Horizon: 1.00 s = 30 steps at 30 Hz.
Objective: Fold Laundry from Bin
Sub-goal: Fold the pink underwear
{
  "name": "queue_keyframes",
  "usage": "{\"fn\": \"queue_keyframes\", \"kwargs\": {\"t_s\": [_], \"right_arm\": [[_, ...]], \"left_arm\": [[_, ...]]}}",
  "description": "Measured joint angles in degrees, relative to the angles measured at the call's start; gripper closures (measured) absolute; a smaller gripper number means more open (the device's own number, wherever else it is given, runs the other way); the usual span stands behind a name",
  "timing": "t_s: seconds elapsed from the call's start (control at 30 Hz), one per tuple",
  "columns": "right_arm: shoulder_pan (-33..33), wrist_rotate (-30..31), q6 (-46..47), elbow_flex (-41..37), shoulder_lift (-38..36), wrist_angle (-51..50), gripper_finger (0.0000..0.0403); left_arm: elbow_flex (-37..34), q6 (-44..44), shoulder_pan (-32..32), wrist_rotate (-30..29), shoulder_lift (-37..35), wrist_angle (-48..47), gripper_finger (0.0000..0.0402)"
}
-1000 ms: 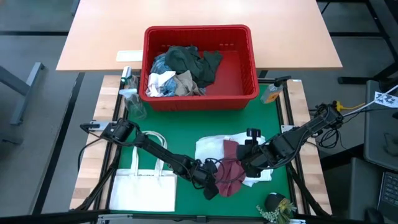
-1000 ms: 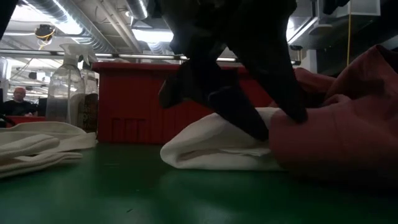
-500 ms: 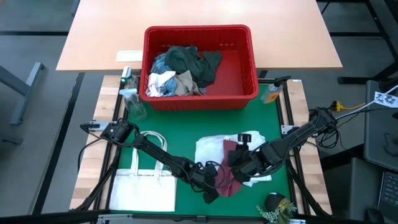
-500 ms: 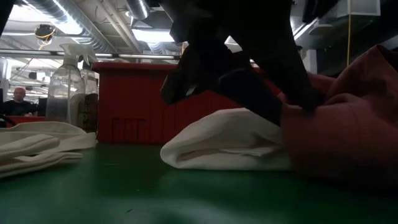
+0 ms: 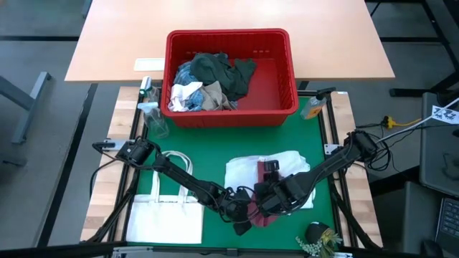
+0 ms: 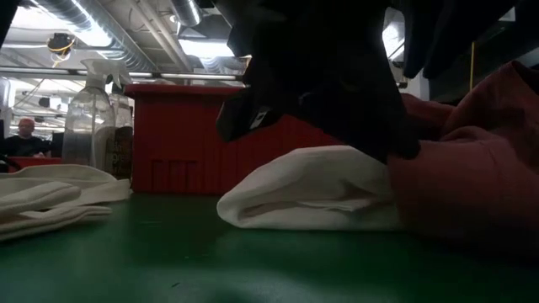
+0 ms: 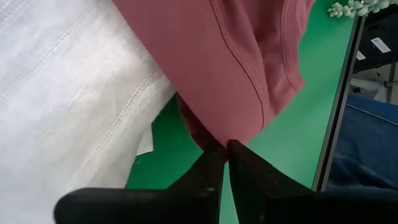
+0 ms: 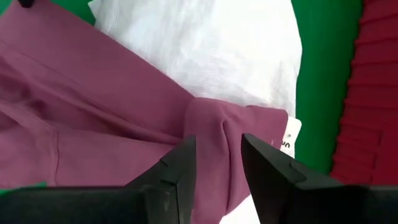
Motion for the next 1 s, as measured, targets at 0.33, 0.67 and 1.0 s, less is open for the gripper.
{"fn": "queue_keyframes", "kwargs": {"t_s": [0.33, 0.67, 1.0], "right_arm": [[-3.58, -3.20, -3.97, -3.68, -0.03, 2.96, 0.0274], [-4.05, -6.17, -7.58, -10.22, -0.04, 8.75, 0.0274], [-4.02, -6.54, -7.47, -10.29, -0.04, 8.22, 0.0328]], "left_arm": [[0.00, -0.06, -0.13, 0.00, 0.00, -0.15, 0.0388], [0.00, -0.07, -0.35, -1.15, 0.00, -0.58, 0.0388], [0.00, -0.03, -0.59, -4.67, 0.00, -0.22, 0.0388]]}}
